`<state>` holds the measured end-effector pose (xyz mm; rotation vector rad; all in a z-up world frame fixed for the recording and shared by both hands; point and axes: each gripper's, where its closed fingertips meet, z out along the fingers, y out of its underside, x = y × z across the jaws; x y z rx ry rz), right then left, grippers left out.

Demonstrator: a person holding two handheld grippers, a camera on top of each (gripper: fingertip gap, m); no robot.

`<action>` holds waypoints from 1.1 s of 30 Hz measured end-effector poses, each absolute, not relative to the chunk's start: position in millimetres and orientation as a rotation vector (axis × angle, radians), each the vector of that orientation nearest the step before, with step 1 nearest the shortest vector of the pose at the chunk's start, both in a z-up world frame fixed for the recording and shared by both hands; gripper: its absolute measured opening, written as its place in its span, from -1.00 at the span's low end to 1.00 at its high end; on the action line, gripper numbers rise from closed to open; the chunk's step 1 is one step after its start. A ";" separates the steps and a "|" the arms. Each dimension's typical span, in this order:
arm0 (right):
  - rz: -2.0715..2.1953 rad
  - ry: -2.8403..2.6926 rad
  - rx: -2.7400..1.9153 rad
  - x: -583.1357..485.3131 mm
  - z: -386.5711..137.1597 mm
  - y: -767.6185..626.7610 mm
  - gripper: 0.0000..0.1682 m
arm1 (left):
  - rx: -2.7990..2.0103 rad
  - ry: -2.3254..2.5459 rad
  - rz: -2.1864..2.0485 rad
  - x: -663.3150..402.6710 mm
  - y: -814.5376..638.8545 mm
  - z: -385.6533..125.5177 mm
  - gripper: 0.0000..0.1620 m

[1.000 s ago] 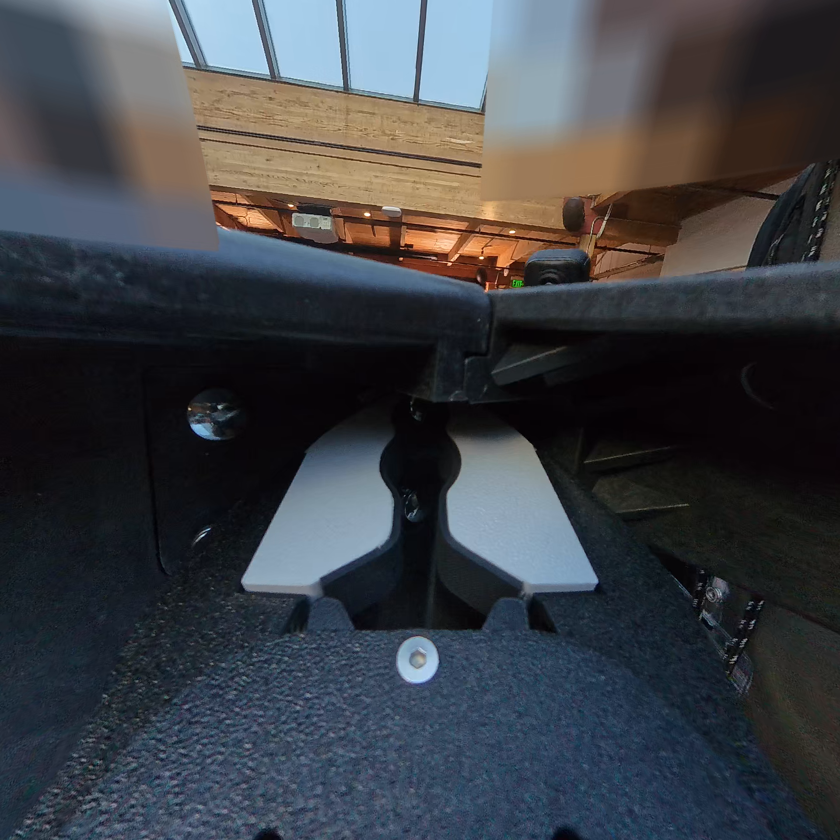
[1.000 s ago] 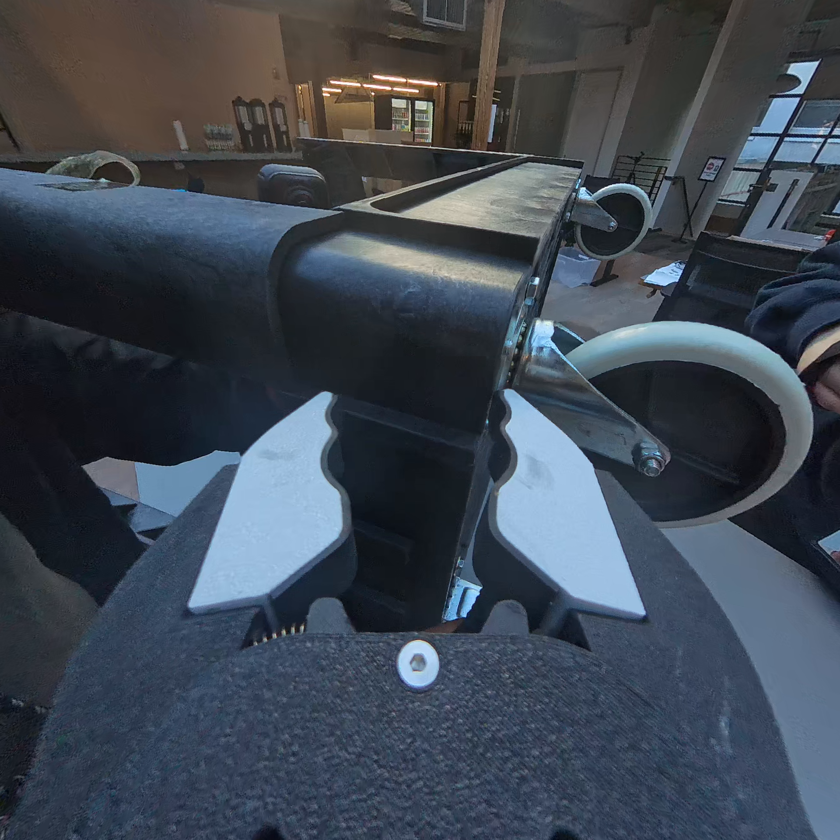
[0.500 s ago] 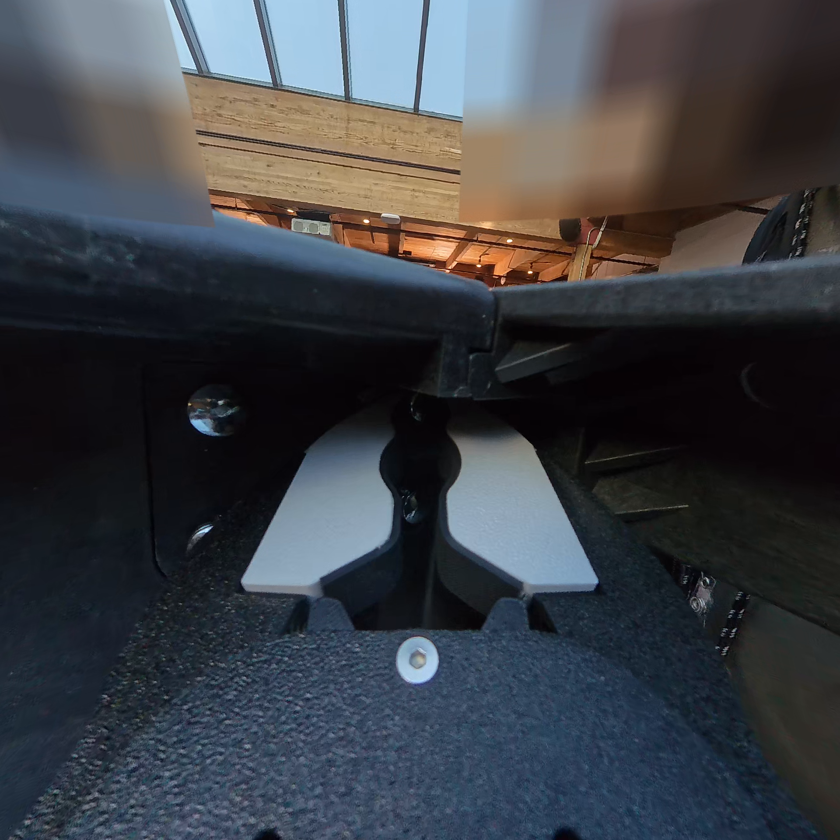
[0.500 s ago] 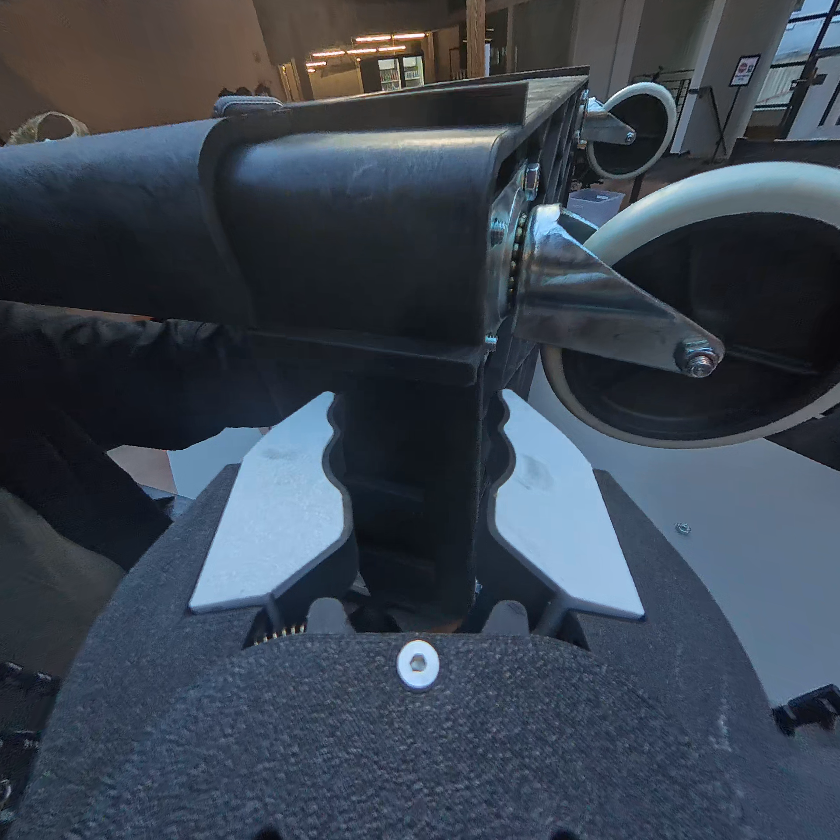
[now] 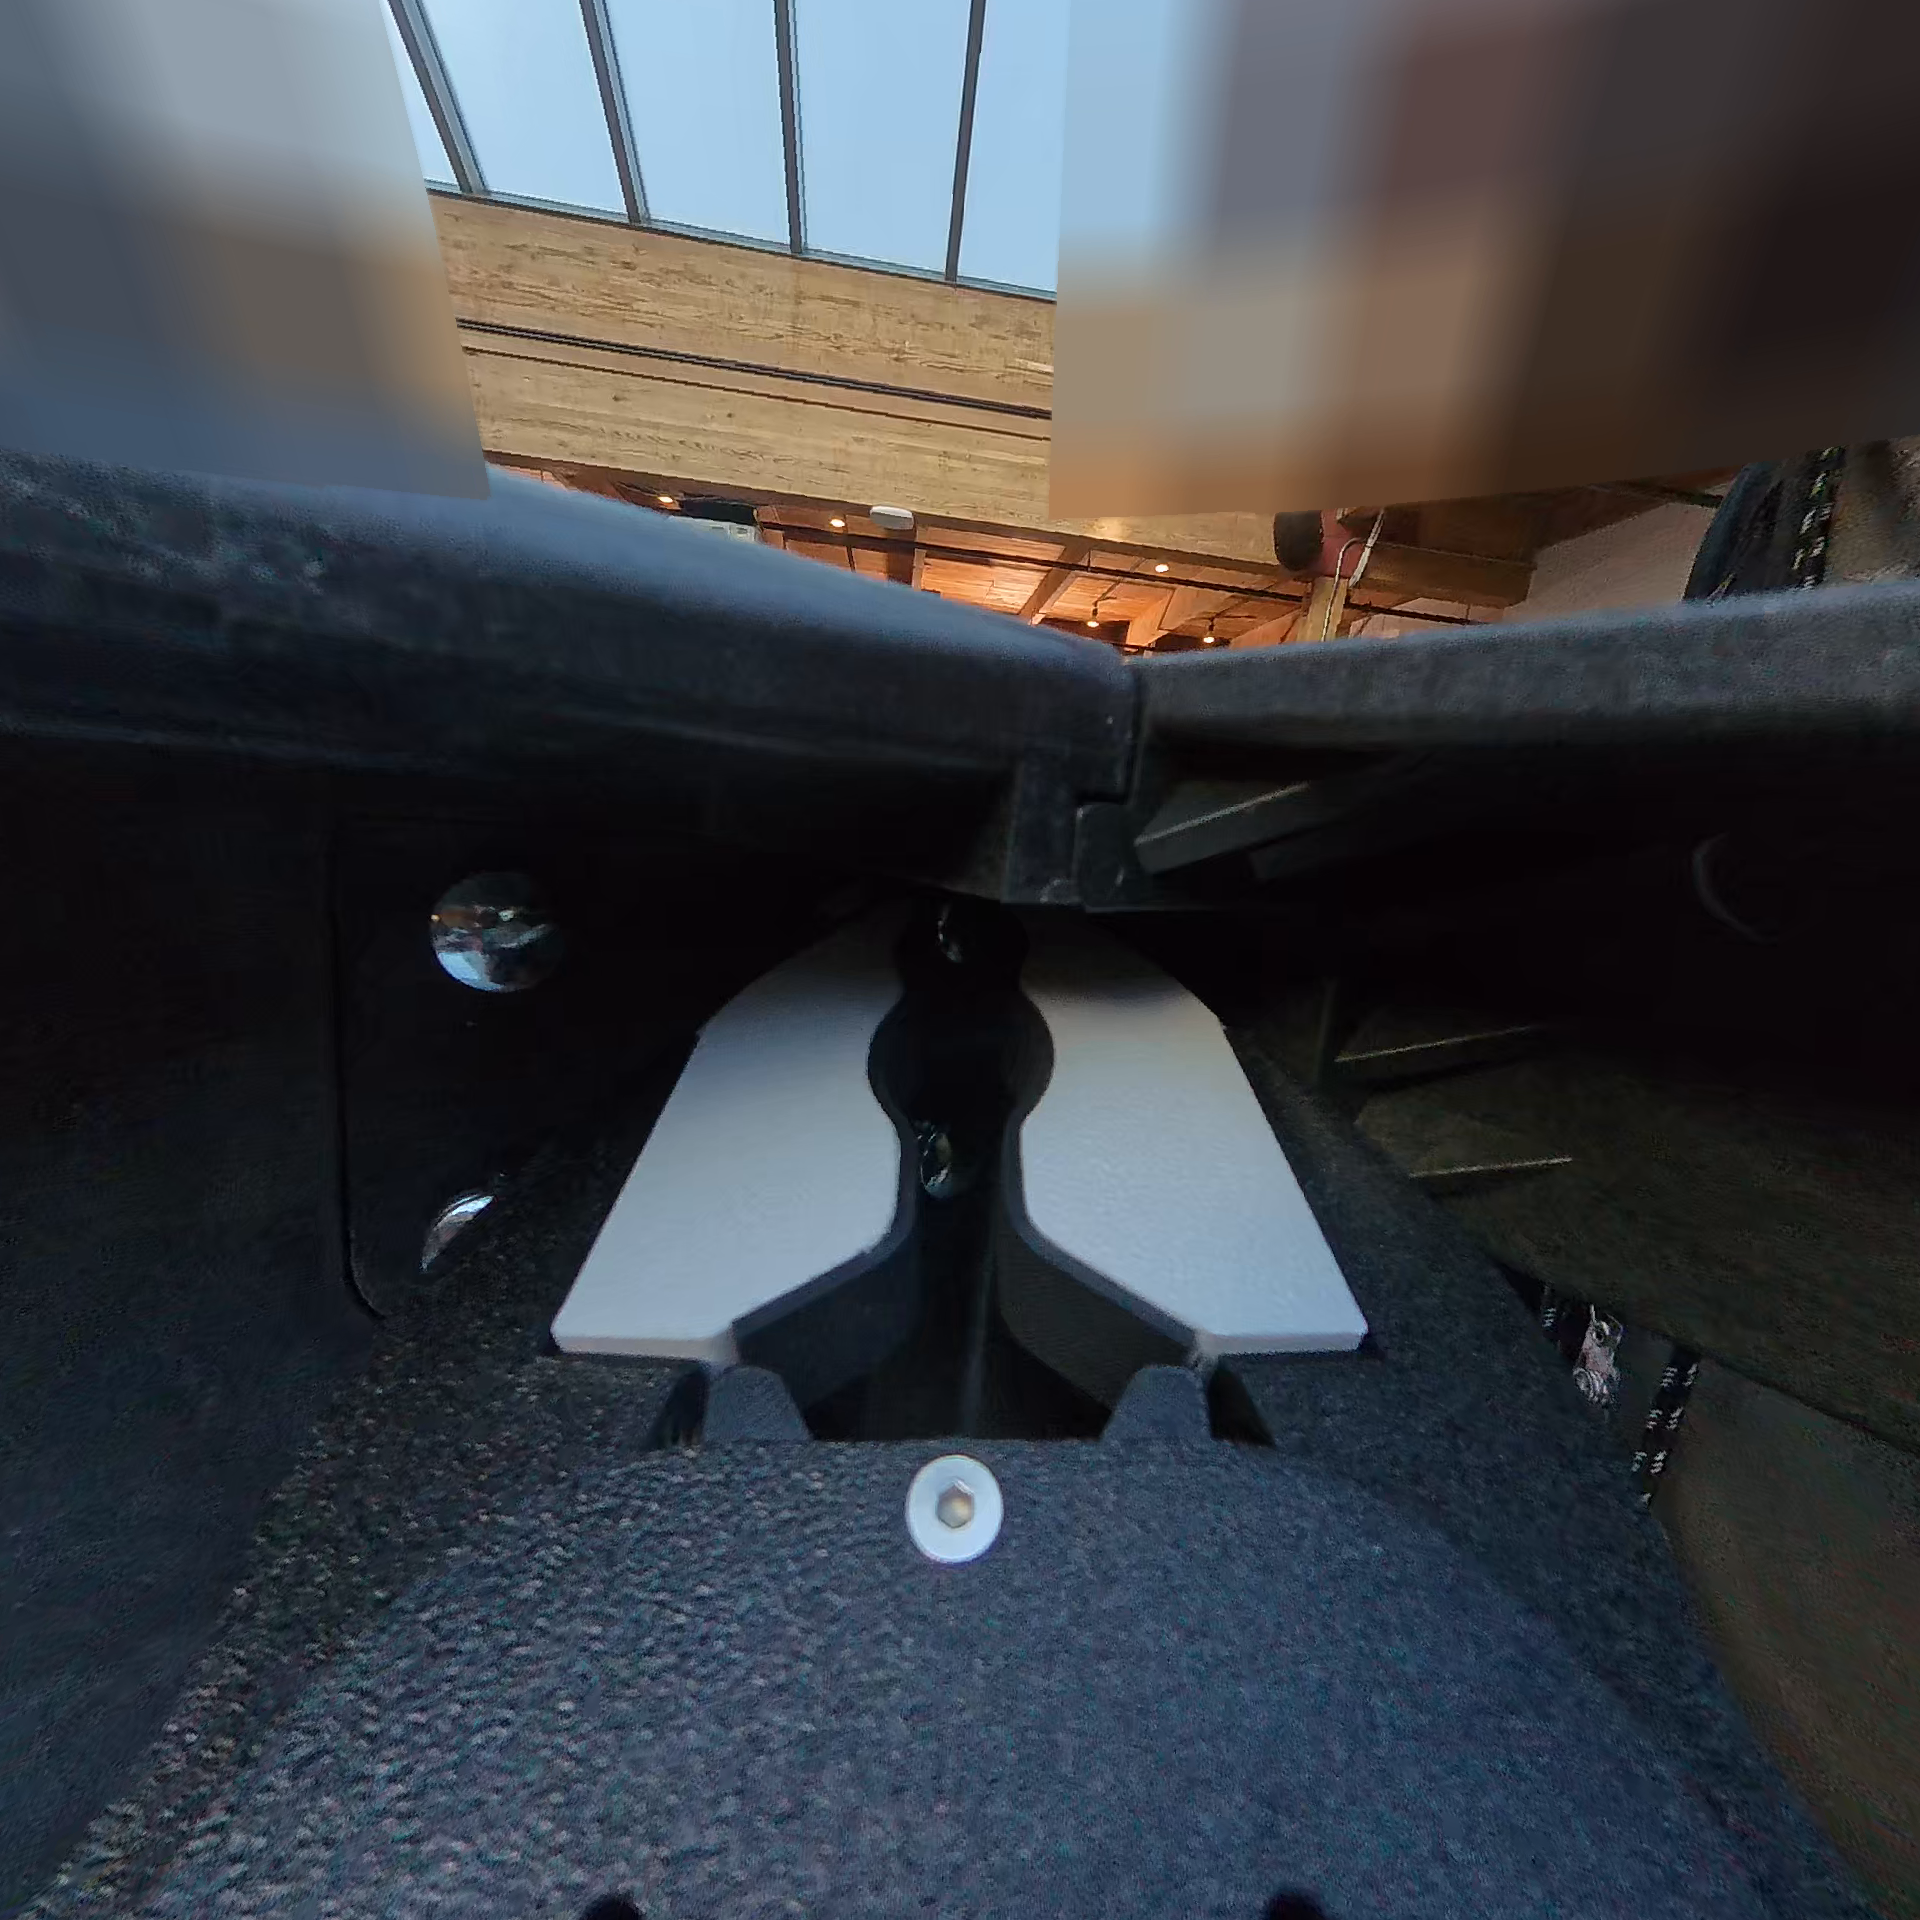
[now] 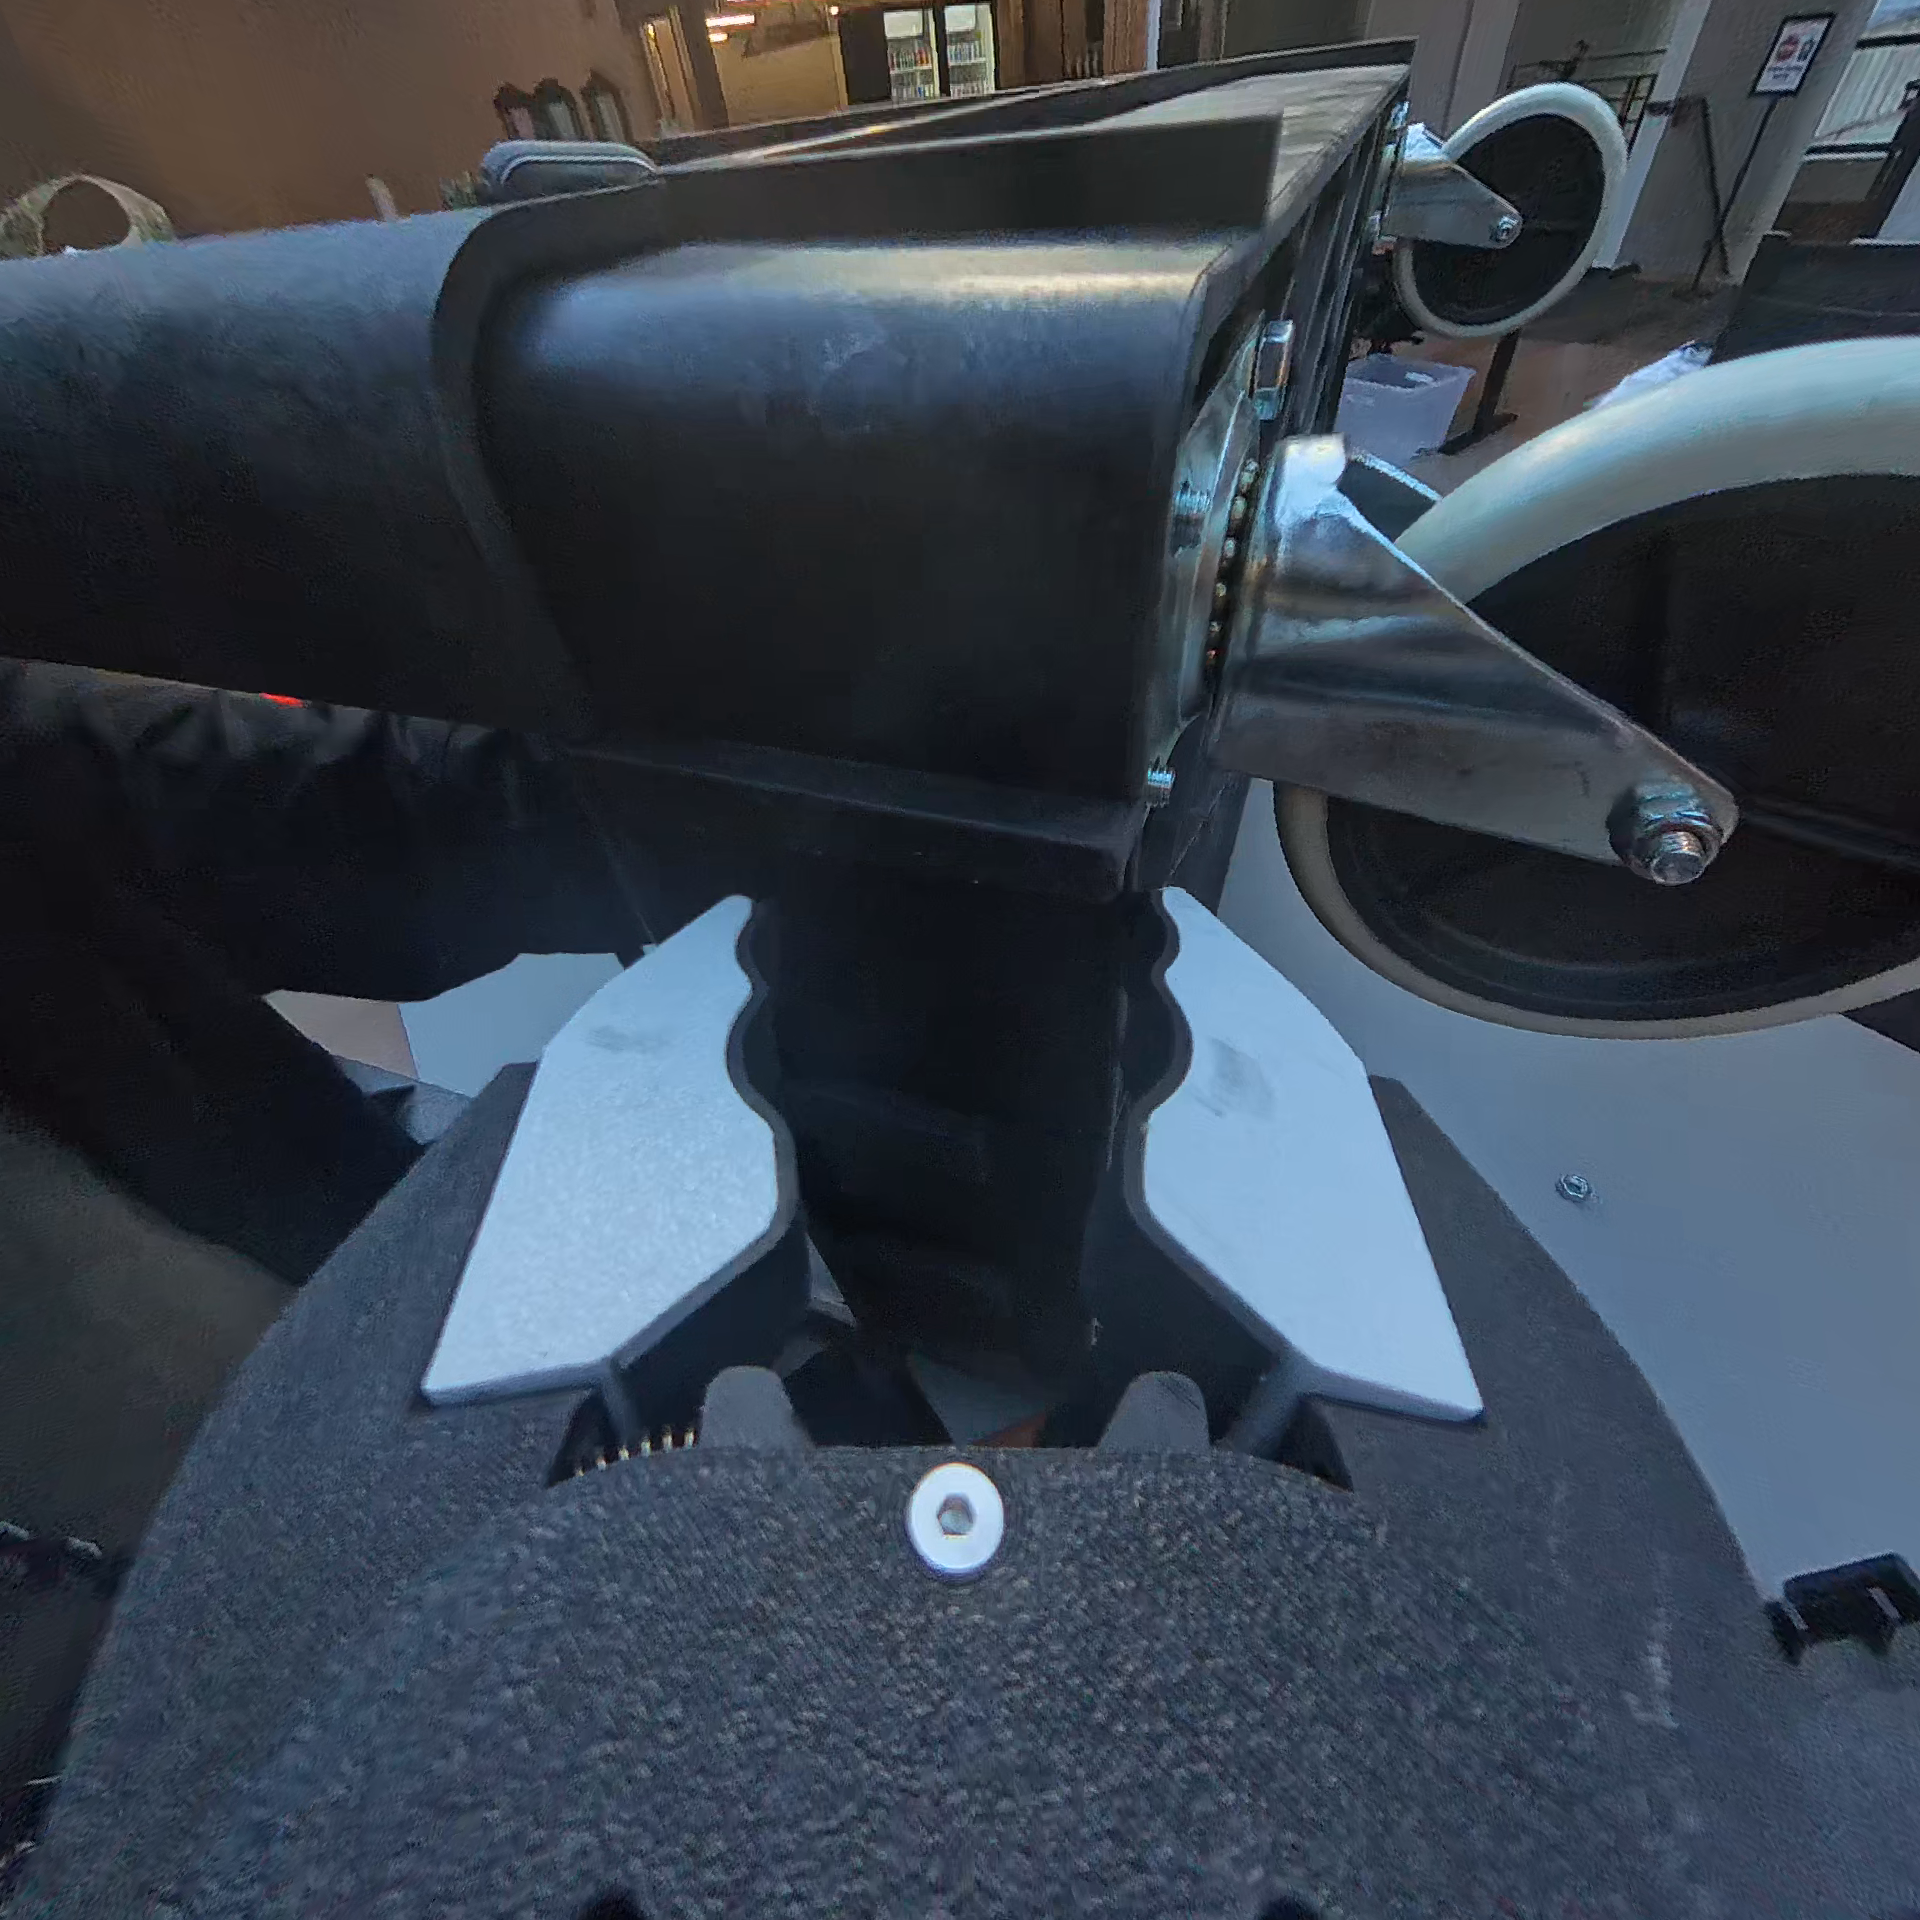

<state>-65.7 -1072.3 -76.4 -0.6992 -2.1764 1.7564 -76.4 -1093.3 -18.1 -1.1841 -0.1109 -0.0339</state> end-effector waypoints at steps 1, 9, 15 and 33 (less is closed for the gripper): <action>1.740 -2.192 -0.688 -65.0 -76.6 -1072.6 -0.17 | -1.182 -0.111 -0.035 -76.4 -1093.4 -18.0 -0.87; 1.684 -2.227 -0.661 -62.2 -77.8 -1074.9 -0.09 | -1.174 -0.108 -0.038 -76.6 -1093.6 -17.8 -0.87; 1.621 -2.254 -0.626 -61.9 -79.3 -1075.2 -0.07 | -1.168 -0.106 -0.040 -76.6 -1093.6 -17.7 -0.87; 1.778 -2.251 -0.608 -60.3 -76.4 -1073.7 -0.07 | -1.189 -0.103 -0.069 -76.3 -1093.4 -17.9 -0.87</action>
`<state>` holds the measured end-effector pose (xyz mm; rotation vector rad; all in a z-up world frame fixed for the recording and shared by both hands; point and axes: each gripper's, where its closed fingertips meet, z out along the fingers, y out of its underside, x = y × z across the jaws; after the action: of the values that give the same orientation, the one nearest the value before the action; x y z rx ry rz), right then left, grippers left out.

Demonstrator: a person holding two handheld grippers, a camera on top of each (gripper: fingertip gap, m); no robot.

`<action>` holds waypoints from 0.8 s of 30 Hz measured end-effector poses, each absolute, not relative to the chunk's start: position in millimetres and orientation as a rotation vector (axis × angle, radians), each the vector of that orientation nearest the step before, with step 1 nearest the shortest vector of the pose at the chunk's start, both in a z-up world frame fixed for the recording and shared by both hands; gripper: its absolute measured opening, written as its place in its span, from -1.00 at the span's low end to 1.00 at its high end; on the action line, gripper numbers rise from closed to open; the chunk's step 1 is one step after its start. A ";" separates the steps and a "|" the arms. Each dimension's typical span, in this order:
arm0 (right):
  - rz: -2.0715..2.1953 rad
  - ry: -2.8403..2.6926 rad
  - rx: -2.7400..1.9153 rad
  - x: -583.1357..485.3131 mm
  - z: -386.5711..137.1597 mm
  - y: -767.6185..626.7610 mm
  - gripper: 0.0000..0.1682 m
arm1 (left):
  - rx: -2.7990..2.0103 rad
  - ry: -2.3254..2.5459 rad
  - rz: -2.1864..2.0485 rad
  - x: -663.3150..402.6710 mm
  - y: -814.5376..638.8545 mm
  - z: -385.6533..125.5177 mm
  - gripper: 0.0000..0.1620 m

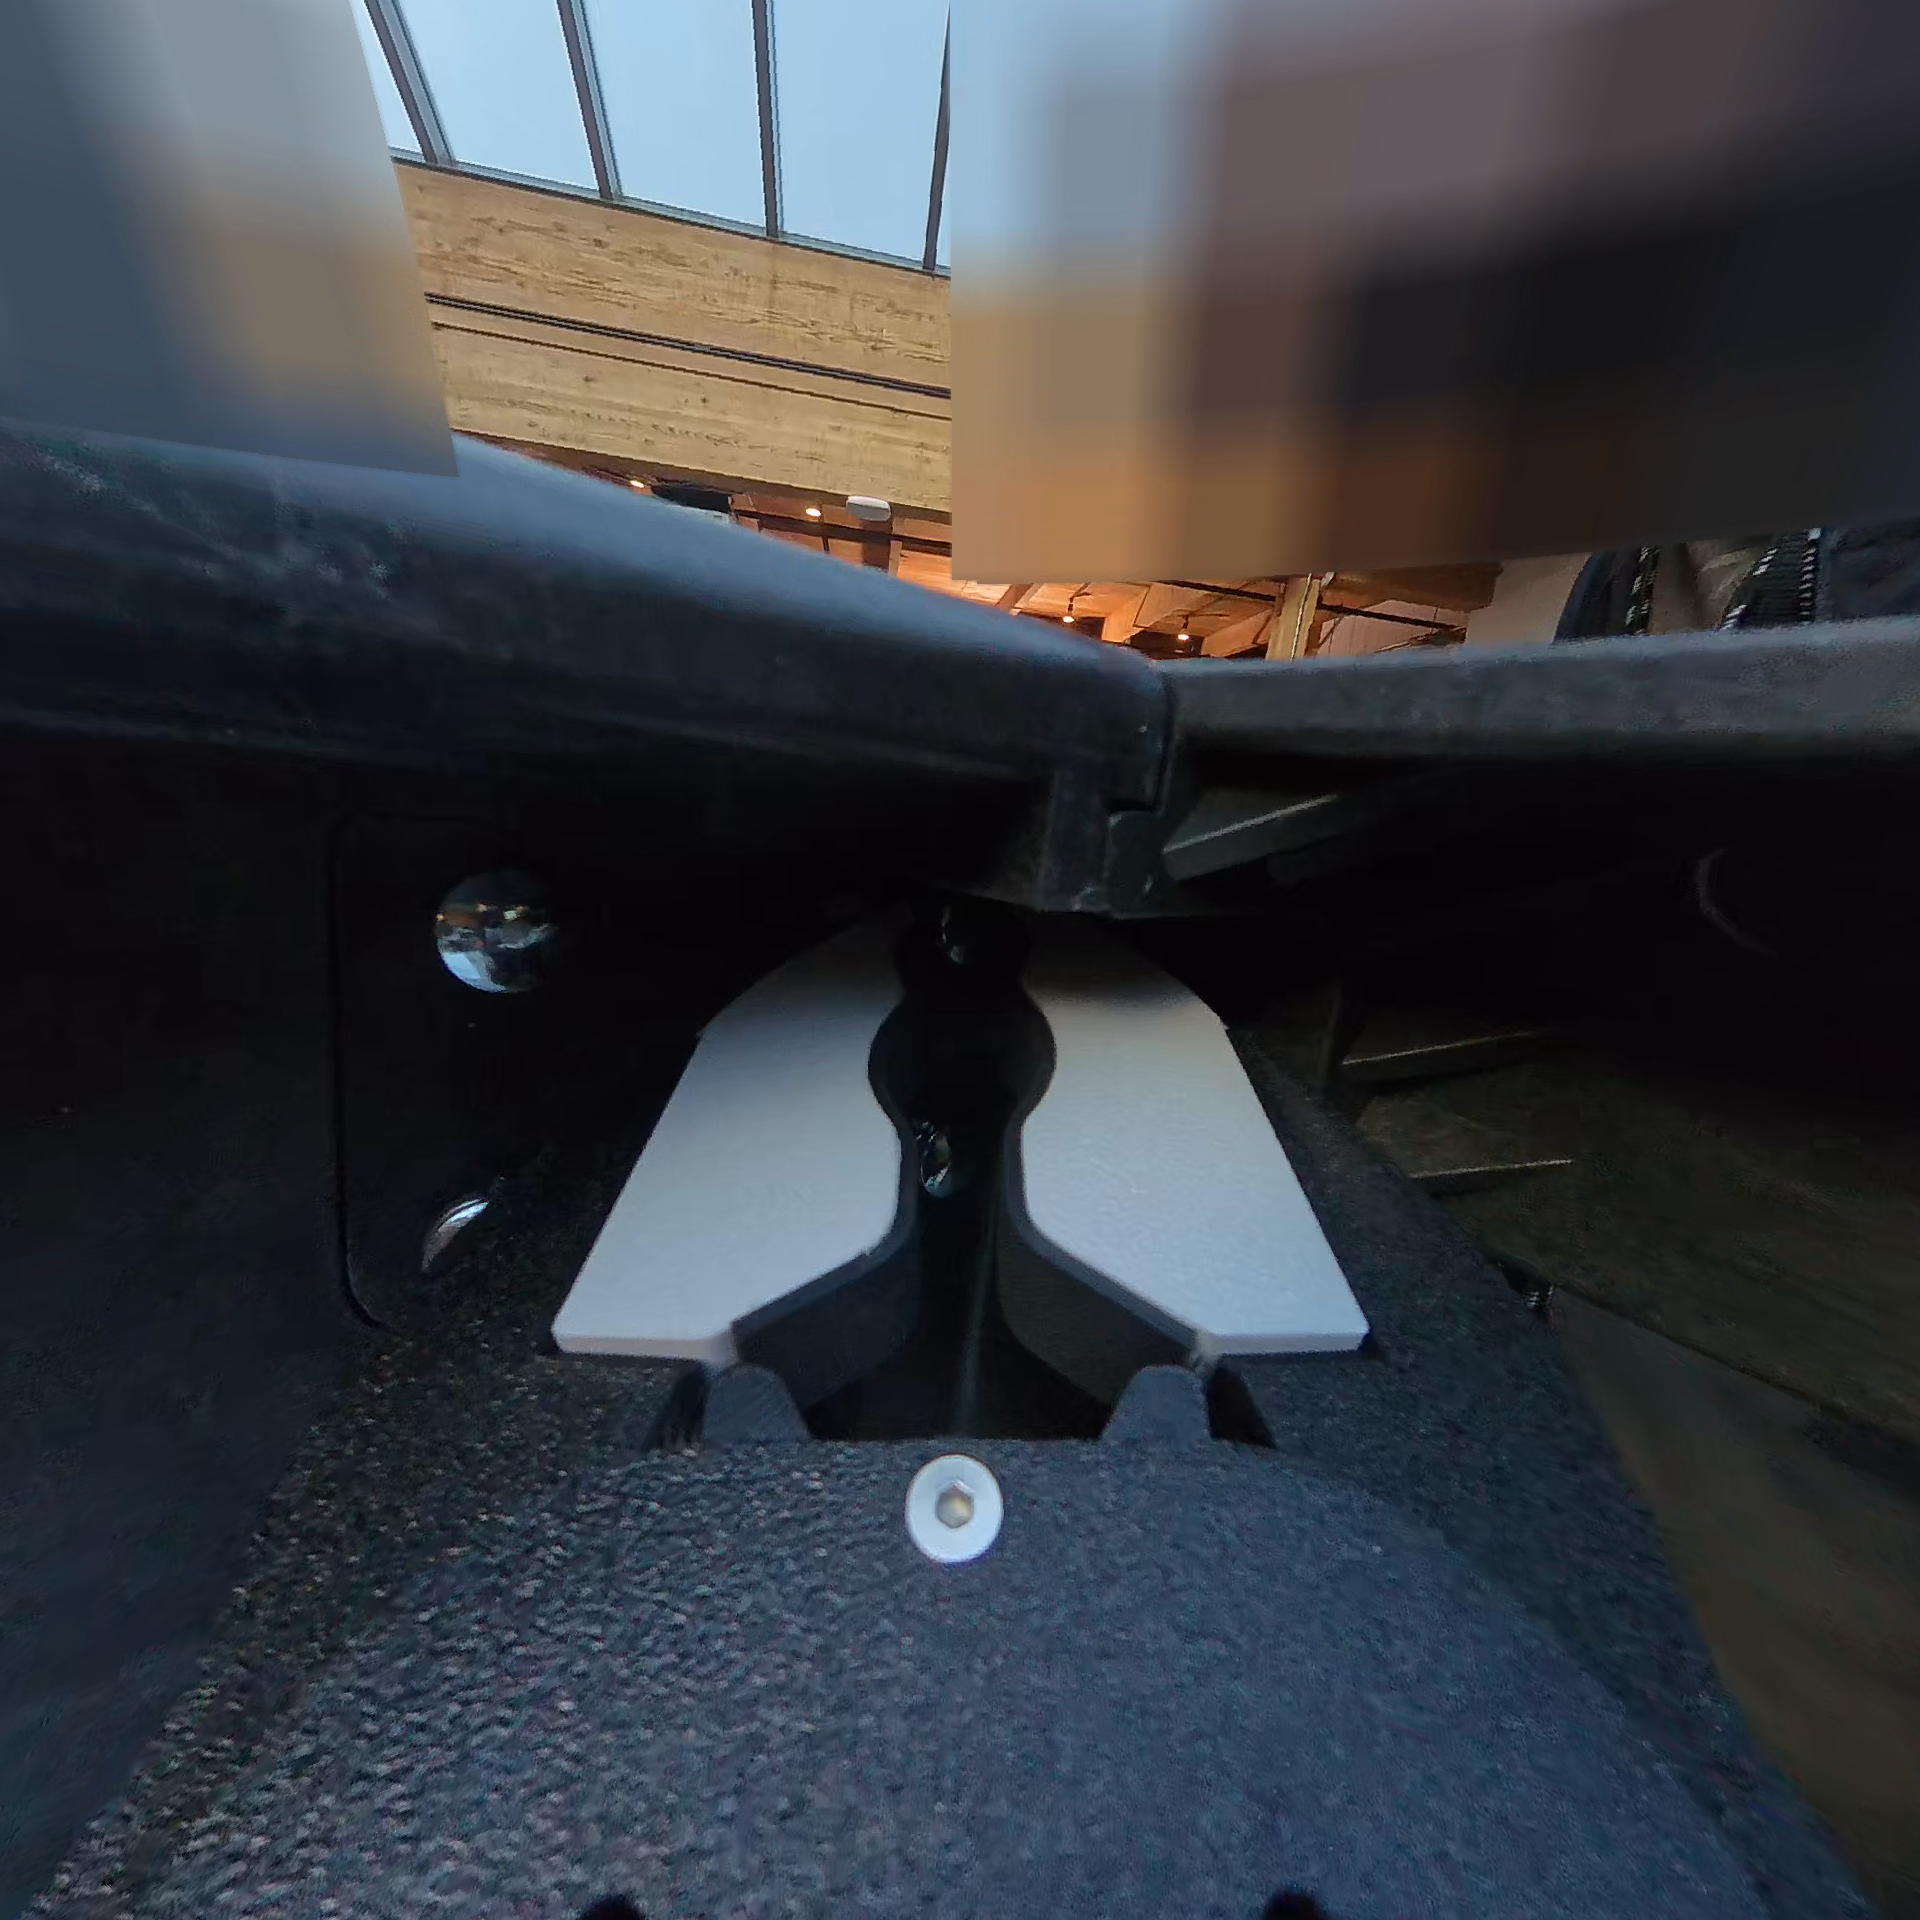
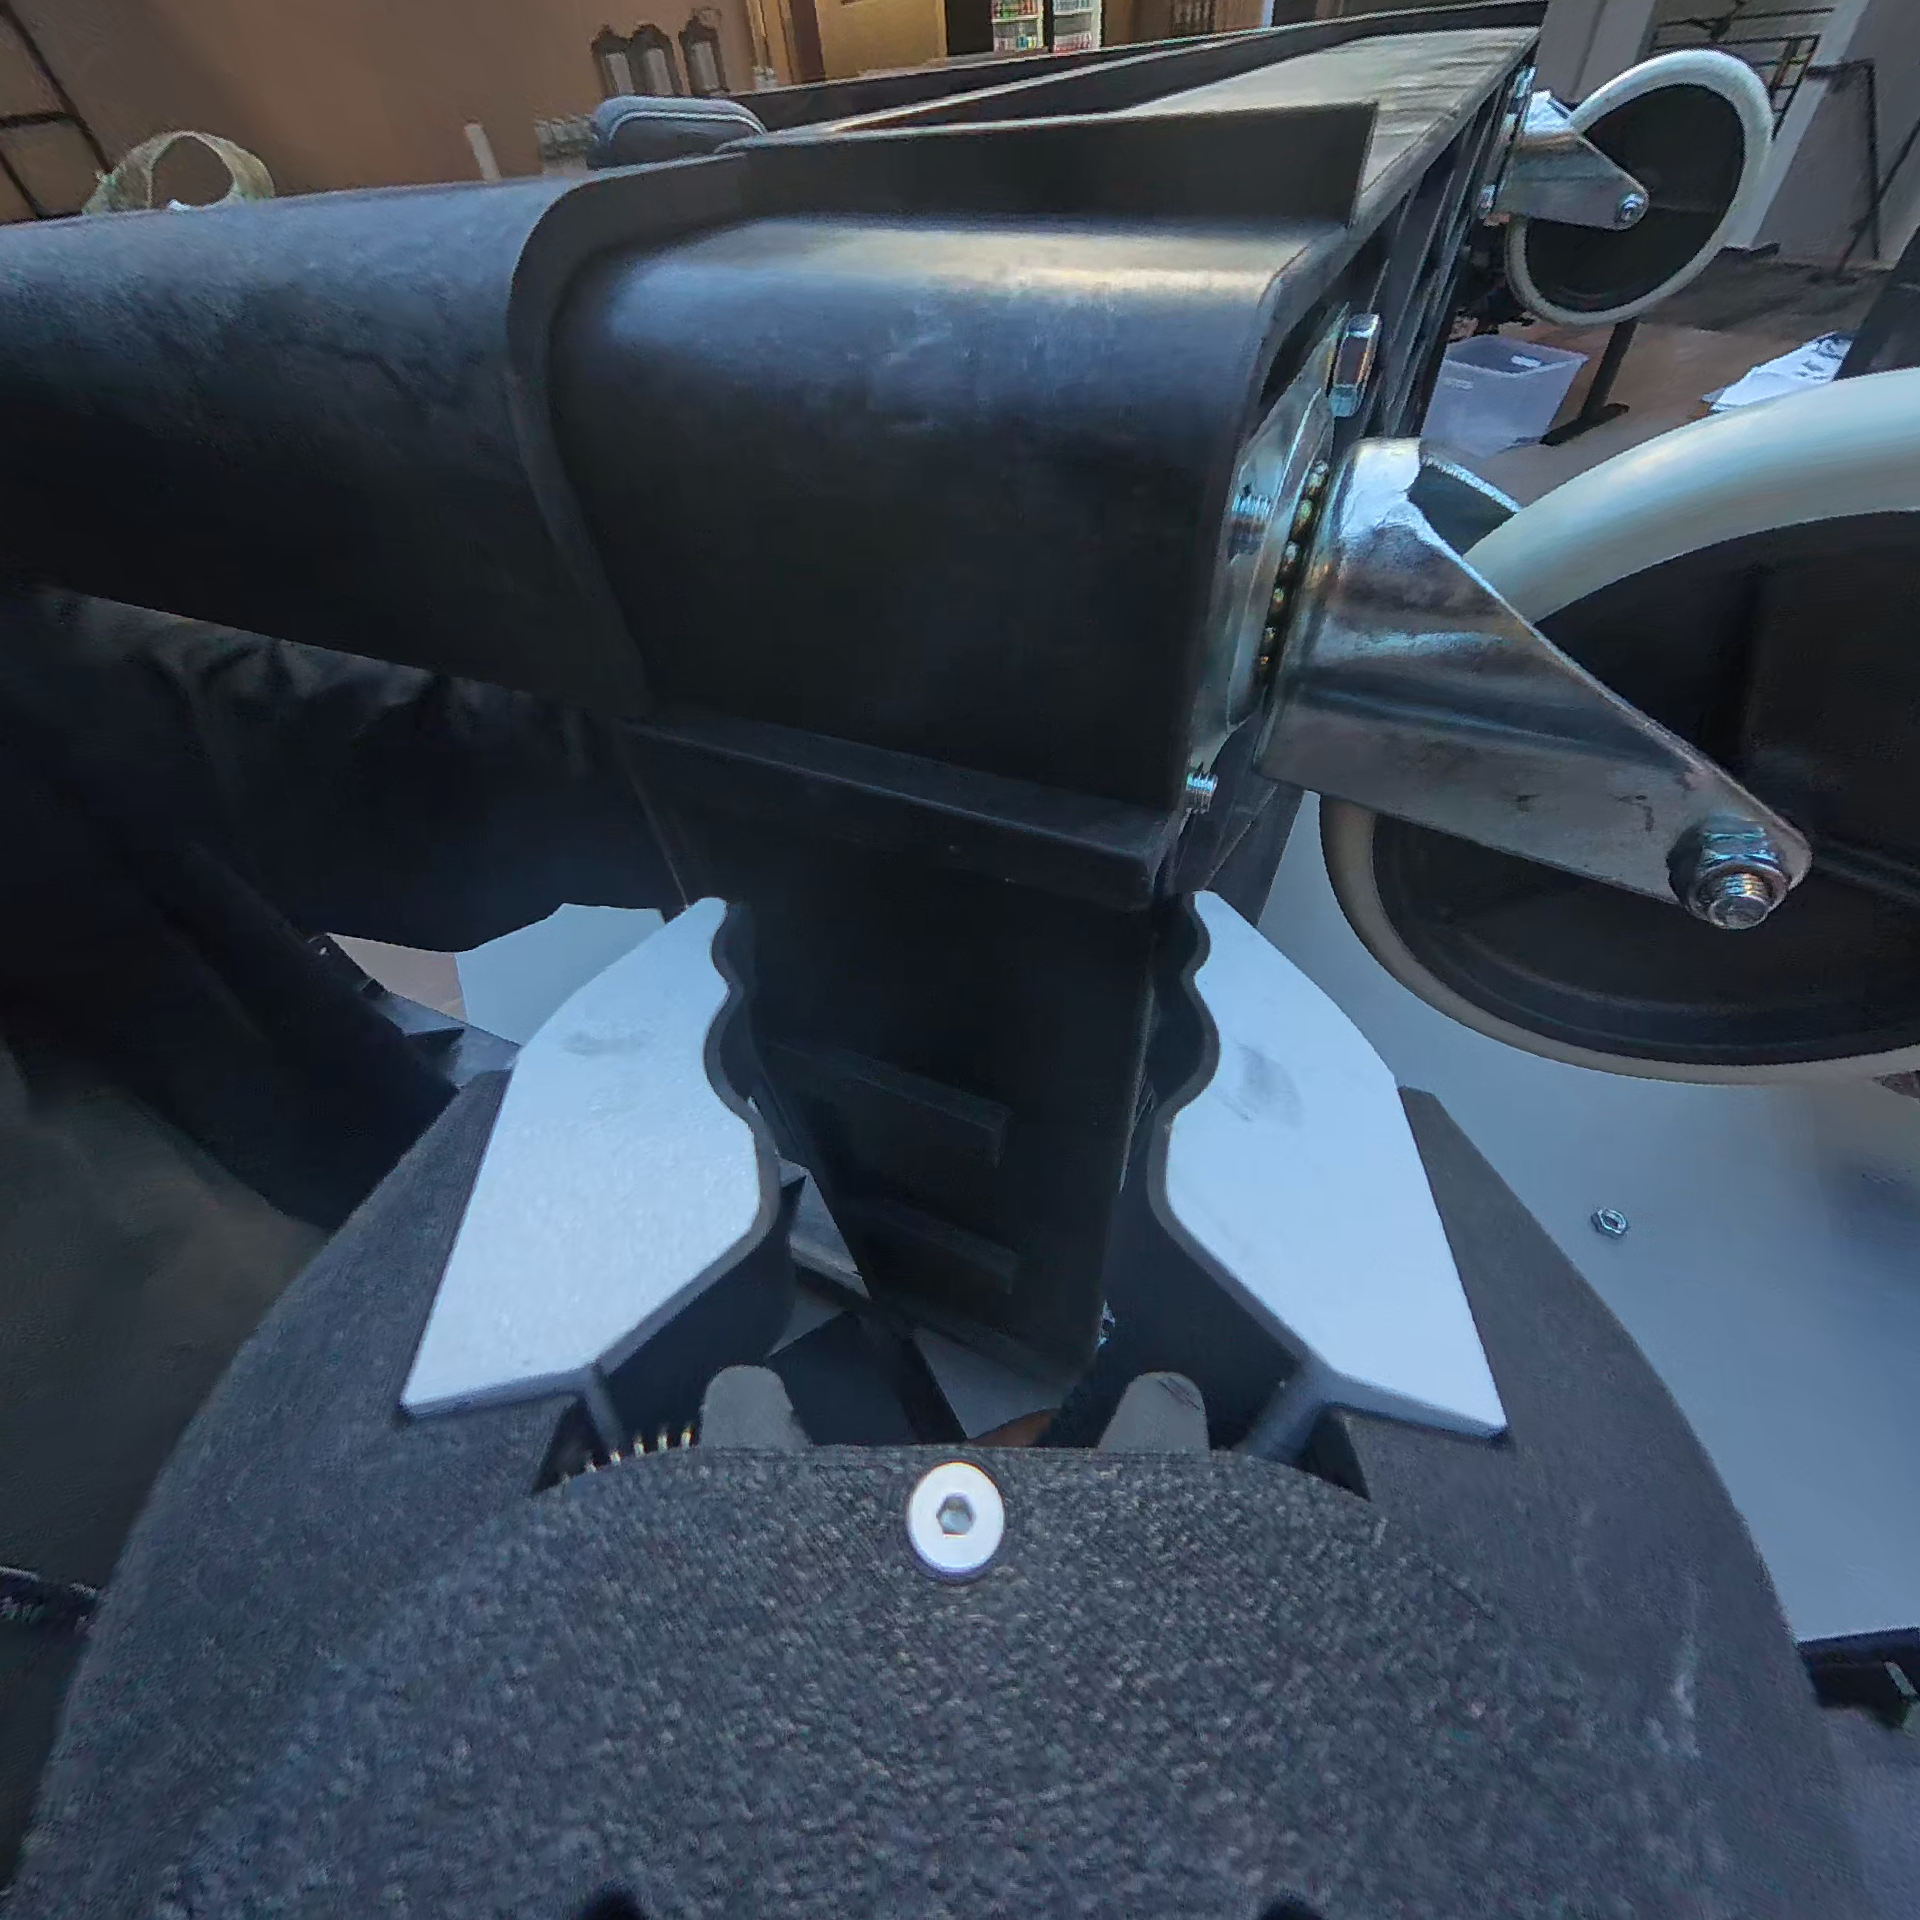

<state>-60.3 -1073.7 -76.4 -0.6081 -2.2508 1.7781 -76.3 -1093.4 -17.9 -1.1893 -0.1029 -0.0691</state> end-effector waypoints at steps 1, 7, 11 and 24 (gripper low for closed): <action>1.778 -2.258 -0.598 -60.0 -76.5 -1073.5 -0.07 | -1.188 -0.104 -0.074 -76.1 -1093.4 -17.9 -0.87; 1.791 -2.285 -0.552 -59.6 -76.9 -1072.3 -0.08 | -1.200 -0.110 -0.084 -75.9 -1093.2 -18.0 -0.87; 1.798 -2.296 -0.533 -59.4 -77.0 -1071.8 -0.09 | -1.201 -0.112 -0.086 -75.9 -1093.2 -18.0 -0.87; 1.784 -2.305 -0.531 -58.0 -77.4 -1072.9 -0.05 | -1.194 -0.119 -0.091 -75.8 -1093.3 -17.9 -0.87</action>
<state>-58.0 -1072.9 -77.4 -0.5310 -2.3051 1.7838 -75.8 -1093.3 -17.9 -1.1945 -0.1194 -0.0906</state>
